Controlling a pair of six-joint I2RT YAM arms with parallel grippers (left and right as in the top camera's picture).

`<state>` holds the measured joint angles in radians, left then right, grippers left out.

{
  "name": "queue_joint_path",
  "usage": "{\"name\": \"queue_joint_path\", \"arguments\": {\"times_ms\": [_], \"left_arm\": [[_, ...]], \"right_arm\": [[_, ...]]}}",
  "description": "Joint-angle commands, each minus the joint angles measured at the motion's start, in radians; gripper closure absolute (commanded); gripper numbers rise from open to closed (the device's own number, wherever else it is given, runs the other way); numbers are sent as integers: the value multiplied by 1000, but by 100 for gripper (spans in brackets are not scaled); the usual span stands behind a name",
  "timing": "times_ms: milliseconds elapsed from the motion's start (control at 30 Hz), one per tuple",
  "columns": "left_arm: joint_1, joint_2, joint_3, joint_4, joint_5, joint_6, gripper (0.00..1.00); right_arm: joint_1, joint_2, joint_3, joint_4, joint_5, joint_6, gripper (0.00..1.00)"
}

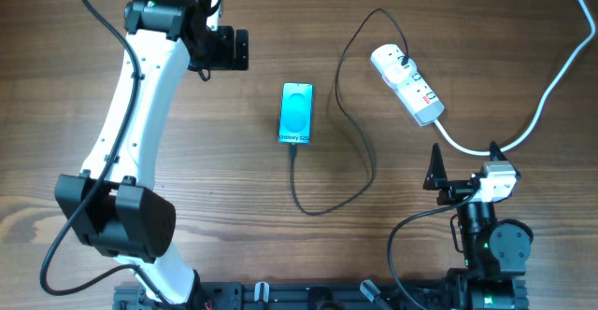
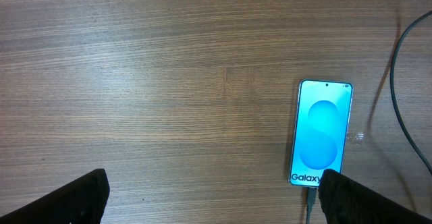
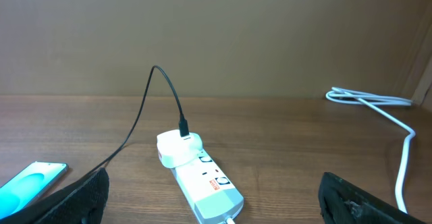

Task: Plug charger to phone and switch on socket

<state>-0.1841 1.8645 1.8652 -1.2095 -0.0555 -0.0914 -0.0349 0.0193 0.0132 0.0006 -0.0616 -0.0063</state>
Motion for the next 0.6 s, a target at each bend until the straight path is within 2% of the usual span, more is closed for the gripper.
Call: {"name": "queue_joint_path", "arguments": {"times_ms": [0,567], "left_arm": [[1,3,-4,1,-10,-6,0],[1,3,-4,1,-10,-6,0]], "right_arm": [[-6,-16,-8,2,16,-17,0],[-6,-16,-8,2,16,-17,0]]}}
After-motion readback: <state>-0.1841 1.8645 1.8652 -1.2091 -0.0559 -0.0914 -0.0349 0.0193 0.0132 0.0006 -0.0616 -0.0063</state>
